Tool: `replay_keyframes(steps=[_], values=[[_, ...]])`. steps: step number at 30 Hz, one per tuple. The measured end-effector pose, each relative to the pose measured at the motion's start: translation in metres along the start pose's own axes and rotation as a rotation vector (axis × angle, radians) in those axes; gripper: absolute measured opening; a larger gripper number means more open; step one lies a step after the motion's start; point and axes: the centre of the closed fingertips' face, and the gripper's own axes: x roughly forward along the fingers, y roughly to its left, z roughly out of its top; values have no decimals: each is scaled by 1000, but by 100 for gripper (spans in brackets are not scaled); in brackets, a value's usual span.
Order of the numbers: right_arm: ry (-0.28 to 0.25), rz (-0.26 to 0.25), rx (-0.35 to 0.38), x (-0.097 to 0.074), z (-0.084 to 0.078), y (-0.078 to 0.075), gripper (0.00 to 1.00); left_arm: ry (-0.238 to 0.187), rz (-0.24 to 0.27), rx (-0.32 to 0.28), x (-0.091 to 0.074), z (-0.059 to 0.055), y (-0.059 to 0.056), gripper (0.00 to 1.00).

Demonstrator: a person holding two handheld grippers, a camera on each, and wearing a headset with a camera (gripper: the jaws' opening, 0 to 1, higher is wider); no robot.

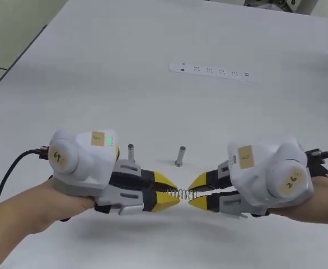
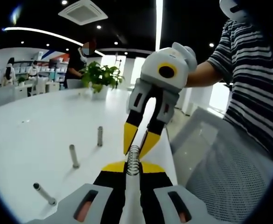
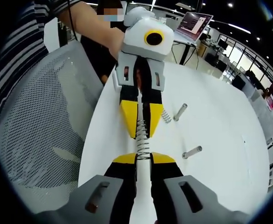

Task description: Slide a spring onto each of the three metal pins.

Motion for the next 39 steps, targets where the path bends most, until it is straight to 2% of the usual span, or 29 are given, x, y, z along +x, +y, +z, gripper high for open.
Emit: replay_keyframes(steps=[3, 5, 8, 16, 25, 39], values=[[-8, -10, 0, -6, 7, -4, 7, 4, 6, -10, 0, -2, 1, 2], [-15, -5, -2, -9, 13, -4, 7, 22, 11, 2, 1, -6, 2, 2], [-8, 2, -50, -10, 22, -2, 7, 27, 20, 9, 1, -7, 4, 2], [-67, 18, -22, -12, 40, -1, 7, 46, 22, 29, 3, -10, 3, 2], [-130, 10, 29, -11, 52, -3, 7, 36, 29, 39, 6, -4, 5, 2], [-167, -7, 52, -10, 61, -3, 7, 34, 22, 52, 9, -1, 2, 2]])
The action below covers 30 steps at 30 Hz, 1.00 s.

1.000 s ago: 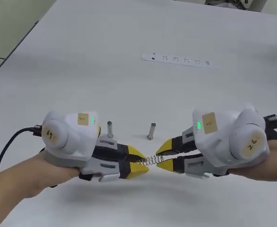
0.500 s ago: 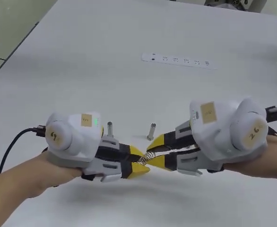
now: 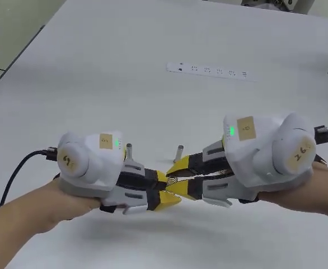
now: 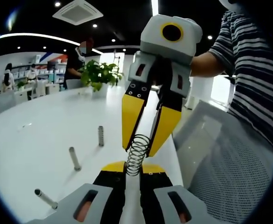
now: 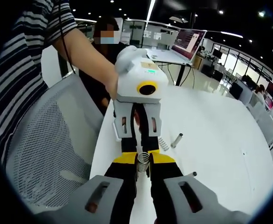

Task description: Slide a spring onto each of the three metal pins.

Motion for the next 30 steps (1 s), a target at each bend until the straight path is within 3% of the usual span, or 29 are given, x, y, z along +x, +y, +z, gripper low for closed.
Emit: replay_keyframes(steps=[16, 30], values=[[7, 9, 10, 0, 0, 0, 6, 10, 17, -15, -4, -4, 0, 3], [6, -6, 20, -1, -2, -3, 6, 0, 33, -22, -4, 0, 4, 7]])
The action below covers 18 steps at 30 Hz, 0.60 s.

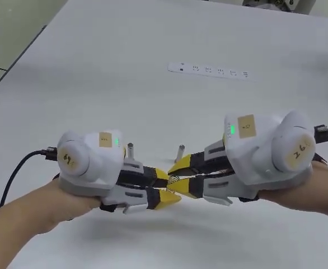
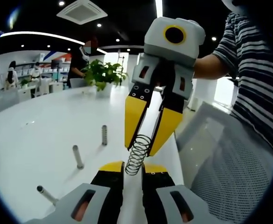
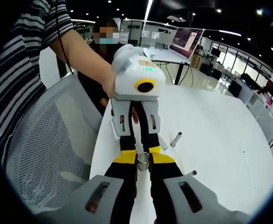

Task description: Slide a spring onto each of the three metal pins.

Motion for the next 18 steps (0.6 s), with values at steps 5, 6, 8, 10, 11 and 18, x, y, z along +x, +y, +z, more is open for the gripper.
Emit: replay_keyframes(steps=[5, 6, 8, 10, 11, 18], values=[[1, 0, -2, 1, 0, 0, 6, 5, 9, -2, -1, -1, 2, 10], [1, -3, -4, 1, 0, 0, 6, 7, 13, 2, -2, -1, 2, 10], [2, -7, -4, 1, 0, -1, 7, 5, 17, -4, -3, -2, 3, 12], [4, -11, -5, 1, -1, -2, 7, 3, 23, -5, -4, -2, 4, 13], [4, -15, -3, 0, -2, -3, 7, 5, 27, -8, -6, -2, 5, 14], [5, -34, 5, -3, -4, -7, 7, -1, 79, -26, -15, -6, 15, 22]])
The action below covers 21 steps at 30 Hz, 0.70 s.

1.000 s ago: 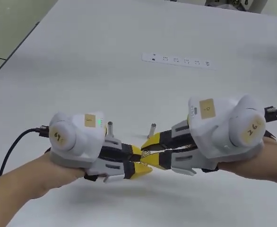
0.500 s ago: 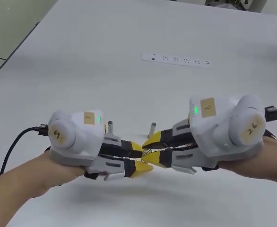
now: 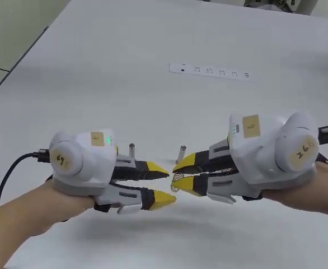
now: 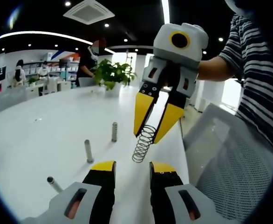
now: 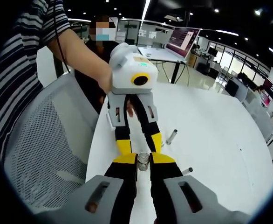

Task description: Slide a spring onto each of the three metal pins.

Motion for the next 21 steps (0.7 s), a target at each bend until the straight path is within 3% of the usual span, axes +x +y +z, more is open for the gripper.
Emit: replay_keyframes(steps=[15, 21], values=[[8, -29, 0, -1, -5, -9, 7, -2, 24, -13, -7, -2, 1, 33], [12, -34, -1, -1, -6, -9, 7, -7, 58, -33, -15, -7, 7, 40]])
